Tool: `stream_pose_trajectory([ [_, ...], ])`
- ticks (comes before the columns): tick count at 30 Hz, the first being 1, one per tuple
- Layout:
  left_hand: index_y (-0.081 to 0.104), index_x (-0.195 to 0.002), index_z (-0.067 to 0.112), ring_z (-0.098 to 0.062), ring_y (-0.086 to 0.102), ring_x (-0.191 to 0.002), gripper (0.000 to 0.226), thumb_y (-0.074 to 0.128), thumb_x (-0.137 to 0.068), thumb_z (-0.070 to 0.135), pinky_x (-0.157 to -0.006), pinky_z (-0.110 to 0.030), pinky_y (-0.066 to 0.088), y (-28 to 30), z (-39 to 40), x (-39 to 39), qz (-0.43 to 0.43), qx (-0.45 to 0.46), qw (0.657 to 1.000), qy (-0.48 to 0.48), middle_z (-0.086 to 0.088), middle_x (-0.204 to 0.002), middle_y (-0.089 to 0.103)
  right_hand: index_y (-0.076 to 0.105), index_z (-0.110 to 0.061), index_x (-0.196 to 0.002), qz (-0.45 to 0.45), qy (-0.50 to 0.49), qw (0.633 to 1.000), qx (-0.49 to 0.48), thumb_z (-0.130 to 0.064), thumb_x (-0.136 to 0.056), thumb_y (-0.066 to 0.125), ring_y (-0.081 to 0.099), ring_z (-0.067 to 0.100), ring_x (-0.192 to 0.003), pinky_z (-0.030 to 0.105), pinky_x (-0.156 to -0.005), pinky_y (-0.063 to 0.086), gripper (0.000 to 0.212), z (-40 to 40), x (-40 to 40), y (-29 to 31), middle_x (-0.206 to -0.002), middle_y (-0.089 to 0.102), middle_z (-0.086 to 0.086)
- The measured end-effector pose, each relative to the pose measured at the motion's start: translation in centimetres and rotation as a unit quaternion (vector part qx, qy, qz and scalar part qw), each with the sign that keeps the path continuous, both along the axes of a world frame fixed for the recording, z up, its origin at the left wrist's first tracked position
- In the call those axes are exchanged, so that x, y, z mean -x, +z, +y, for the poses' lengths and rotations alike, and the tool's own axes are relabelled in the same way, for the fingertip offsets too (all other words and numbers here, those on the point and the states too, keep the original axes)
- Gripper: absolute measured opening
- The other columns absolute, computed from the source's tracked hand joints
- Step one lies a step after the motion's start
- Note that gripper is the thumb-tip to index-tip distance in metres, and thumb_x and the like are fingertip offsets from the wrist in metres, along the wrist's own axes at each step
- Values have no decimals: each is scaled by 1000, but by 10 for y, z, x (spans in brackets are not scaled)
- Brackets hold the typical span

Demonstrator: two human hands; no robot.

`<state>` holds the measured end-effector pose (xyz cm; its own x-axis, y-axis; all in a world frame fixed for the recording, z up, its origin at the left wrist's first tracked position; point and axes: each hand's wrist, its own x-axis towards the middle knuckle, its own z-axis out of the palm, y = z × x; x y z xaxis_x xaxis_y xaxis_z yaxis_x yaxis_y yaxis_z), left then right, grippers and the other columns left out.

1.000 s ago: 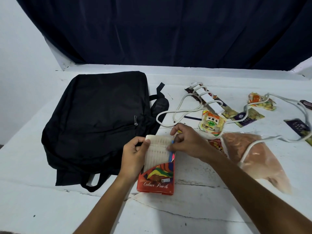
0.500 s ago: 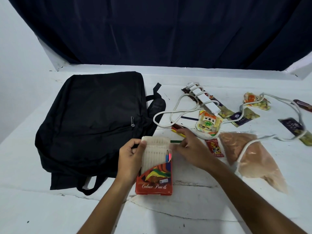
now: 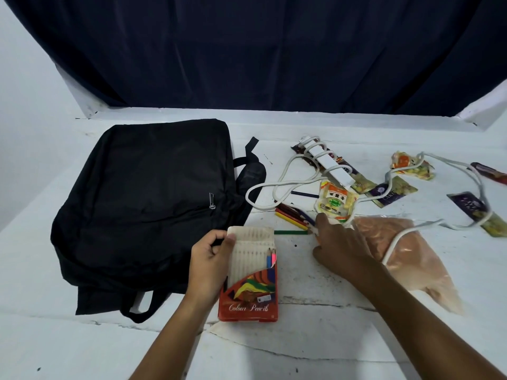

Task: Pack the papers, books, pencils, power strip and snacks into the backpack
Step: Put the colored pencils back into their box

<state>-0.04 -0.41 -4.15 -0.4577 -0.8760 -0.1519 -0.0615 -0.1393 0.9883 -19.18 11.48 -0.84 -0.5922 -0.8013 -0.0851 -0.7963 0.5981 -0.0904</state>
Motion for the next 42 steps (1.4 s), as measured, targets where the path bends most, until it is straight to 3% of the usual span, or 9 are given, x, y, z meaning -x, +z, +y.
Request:
stream_pose_trajectory([
  [5,65,-91,6,-29,69,-70,20,57,-95,24,-65,-48,54,0,1,1,0,-5,1000,0,-15,-75,71,51,-8,-127,-222,-37,967,119,-20,-88,61,61,22,-72,31,-67,47,42,-1,5,12,-92,66,13],
  [9,66,-90,6,-30,69,-71,19,56,-96,21,-66,-52,55,-1,2,0,-4,4,1000,4,-15,-76,71,68,1,-101,-500,-50,845,180,-5,-93,51,43,9,-50,24,-48,38,19,-8,-3,15,-60,48,3],
  [12,66,-90,7,-38,68,-75,18,56,-96,21,-66,-56,54,-1,2,-1,-5,7,1000,6,-19,-77,69,64,-4,-85,-590,-54,770,236,2,-89,52,42,10,-52,22,-46,33,15,-17,-26,17,-57,49,0],
  [14,66,-90,6,-34,66,-69,18,57,-96,20,-65,-53,53,-1,2,0,0,14,1000,7,-22,-76,68,62,-6,-77,-561,-45,782,266,2,-85,59,46,13,-53,22,-47,35,12,-25,-41,16,-57,54,2],
  [19,65,-89,5,-29,64,-63,17,57,-95,19,-63,-44,52,-1,3,-1,10,16,1000,2,-20,-70,68,65,-5,-72,-374,-7,872,316,-8,-77,69,57,11,-60,34,-58,50,7,-38,-61,5,-67,66,9],
  [24,65,-91,4,-34,65,-71,17,56,-96,19,-68,-57,54,0,4,-3,22,4,1000,13,-26,-78,66,57,-20,-75,-296,10,920,258,-22,-73,77,54,9,-68,25,-59,43,20,-38,-62,-6,-72,57,-7],
  [30,64,-91,3,-28,67,-67,18,56,-96,19,-67,-54,55,1,7,-3,20,5,999,28,-17,-73,69,42,-22,-98,-298,-7,927,227,-30,-70,83,47,6,-81,18,-61,37,50,-27,-65,-10,-85,43,-16],
  [35,64,-93,3,-32,69,-73,19,56,-96,20,-67,-53,56,2,7,-3,16,11,1000,25,-20,-79,69,43,-23,-100,-373,-65,889,257,-38,-76,76,49,7,-68,20,-56,39,43,-29,-59,-1,-79,48,-4],
  [42,64,-93,2,-29,68,-71,20,56,-96,20,-67,-53,55,2,8,-3,7,13,999,31,-21,-78,68,41,-22,-113,-415,-42,892,172,-33,-76,79,57,7,-73,18,-54,39,54,-25,-59,-2,-81,54,-6],
])
